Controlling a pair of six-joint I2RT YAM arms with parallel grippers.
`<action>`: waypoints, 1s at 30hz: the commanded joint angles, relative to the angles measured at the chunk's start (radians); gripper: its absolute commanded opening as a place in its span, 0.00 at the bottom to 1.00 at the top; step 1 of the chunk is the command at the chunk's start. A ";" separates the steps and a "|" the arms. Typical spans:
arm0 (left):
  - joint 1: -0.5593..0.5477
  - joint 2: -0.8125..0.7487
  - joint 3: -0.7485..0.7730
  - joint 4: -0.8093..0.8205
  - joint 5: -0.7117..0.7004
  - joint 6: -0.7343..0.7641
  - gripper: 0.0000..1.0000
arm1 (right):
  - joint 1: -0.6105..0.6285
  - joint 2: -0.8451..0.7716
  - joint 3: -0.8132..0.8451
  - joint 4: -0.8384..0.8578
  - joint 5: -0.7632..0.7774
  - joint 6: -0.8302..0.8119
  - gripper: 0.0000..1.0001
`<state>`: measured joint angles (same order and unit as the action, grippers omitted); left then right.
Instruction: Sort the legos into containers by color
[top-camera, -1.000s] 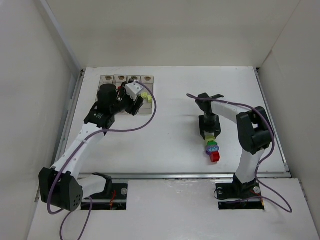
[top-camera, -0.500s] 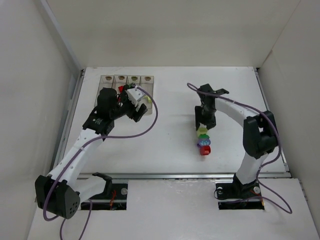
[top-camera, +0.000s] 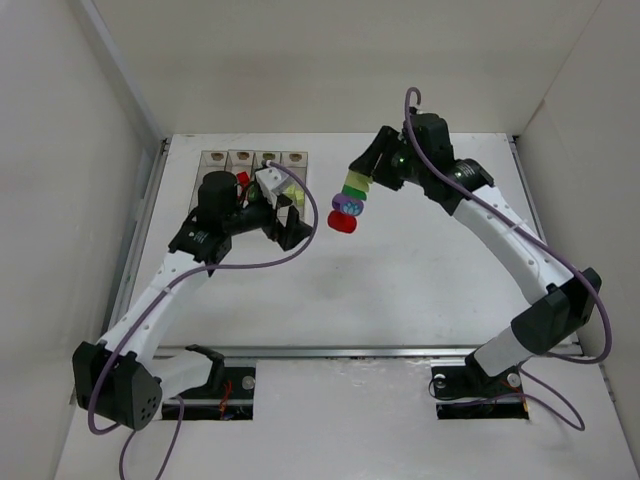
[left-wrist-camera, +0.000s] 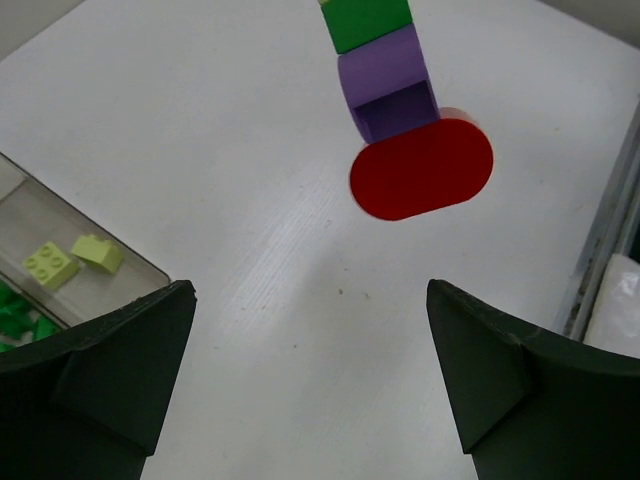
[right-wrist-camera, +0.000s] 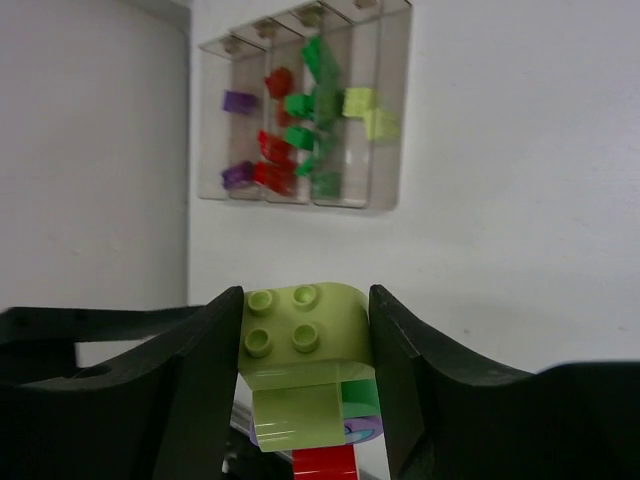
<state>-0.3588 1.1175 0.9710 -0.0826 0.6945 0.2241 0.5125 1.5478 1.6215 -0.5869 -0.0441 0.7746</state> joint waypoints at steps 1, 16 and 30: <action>-0.005 0.002 0.020 0.128 0.066 -0.185 1.00 | 0.030 -0.031 -0.002 0.177 0.046 0.156 0.00; 0.041 0.083 0.058 0.234 0.605 -0.180 1.00 | 0.052 -0.043 0.024 0.412 -0.232 -0.101 0.00; 0.050 0.127 0.078 0.392 0.635 -0.362 1.00 | 0.052 -0.052 0.035 0.452 -0.376 -0.201 0.00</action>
<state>-0.3115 1.2537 0.9985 0.2195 1.3167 -0.1143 0.5564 1.5421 1.6337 -0.2150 -0.3817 0.5587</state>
